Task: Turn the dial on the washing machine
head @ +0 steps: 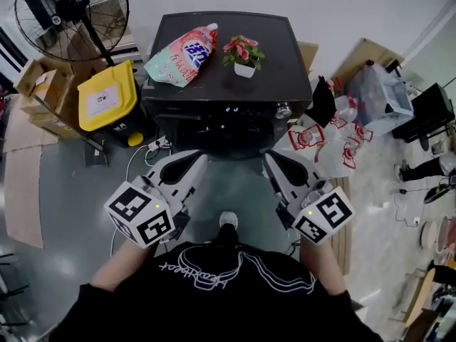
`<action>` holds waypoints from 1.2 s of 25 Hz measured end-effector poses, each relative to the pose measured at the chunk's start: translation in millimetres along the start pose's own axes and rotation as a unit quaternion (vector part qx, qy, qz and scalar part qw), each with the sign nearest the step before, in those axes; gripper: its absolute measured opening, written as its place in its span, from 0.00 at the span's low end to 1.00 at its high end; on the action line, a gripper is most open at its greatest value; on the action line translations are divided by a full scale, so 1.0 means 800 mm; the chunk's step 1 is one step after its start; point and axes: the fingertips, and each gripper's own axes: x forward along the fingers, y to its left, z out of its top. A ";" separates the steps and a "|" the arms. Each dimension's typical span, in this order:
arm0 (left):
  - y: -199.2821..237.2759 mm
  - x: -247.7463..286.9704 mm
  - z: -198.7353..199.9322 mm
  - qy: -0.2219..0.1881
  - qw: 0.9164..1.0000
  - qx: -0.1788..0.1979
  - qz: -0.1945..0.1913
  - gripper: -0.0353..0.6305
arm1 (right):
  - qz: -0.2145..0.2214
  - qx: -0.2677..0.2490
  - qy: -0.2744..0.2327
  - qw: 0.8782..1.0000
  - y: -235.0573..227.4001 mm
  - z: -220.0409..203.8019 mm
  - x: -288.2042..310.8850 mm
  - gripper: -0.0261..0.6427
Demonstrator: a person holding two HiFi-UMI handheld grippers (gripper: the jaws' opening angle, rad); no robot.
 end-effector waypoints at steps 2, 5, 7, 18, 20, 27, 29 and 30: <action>-0.007 -0.012 0.010 -0.006 1.000 0.014 -0.005 0.06 | 0.008 0.002 -0.011 1.000 0.016 0.011 -0.003 0.04; -0.020 -0.028 0.020 -0.010 0.999 0.040 -0.013 0.06 | 0.011 -0.007 -0.019 1.000 0.037 0.021 -0.008 0.04; -0.032 -0.036 0.024 -0.011 0.998 0.053 -0.022 0.06 | 0.009 -0.010 -0.022 1.000 0.047 0.026 -0.014 0.04; -0.060 -0.061 0.021 -0.006 0.997 0.061 -0.047 0.06 | -0.011 -0.005 -0.024 1.000 0.076 0.021 -0.038 0.04; -0.062 -0.062 0.019 -0.004 0.997 0.060 -0.048 0.06 | -0.014 -0.006 -0.024 1.000 0.079 0.020 -0.041 0.04; -0.066 -0.069 0.013 -0.003 0.997 0.056 -0.049 0.06 | -0.020 -0.002 -0.024 1.000 0.084 0.014 -0.049 0.04; -0.067 -0.069 0.010 -0.001 0.997 0.054 -0.048 0.06 | -0.022 -0.001 -0.025 0.999 0.084 0.013 -0.052 0.04; -0.068 -0.069 0.009 0.000 0.998 0.051 -0.049 0.06 | -0.023 0.000 -0.025 0.999 0.084 0.012 -0.054 0.04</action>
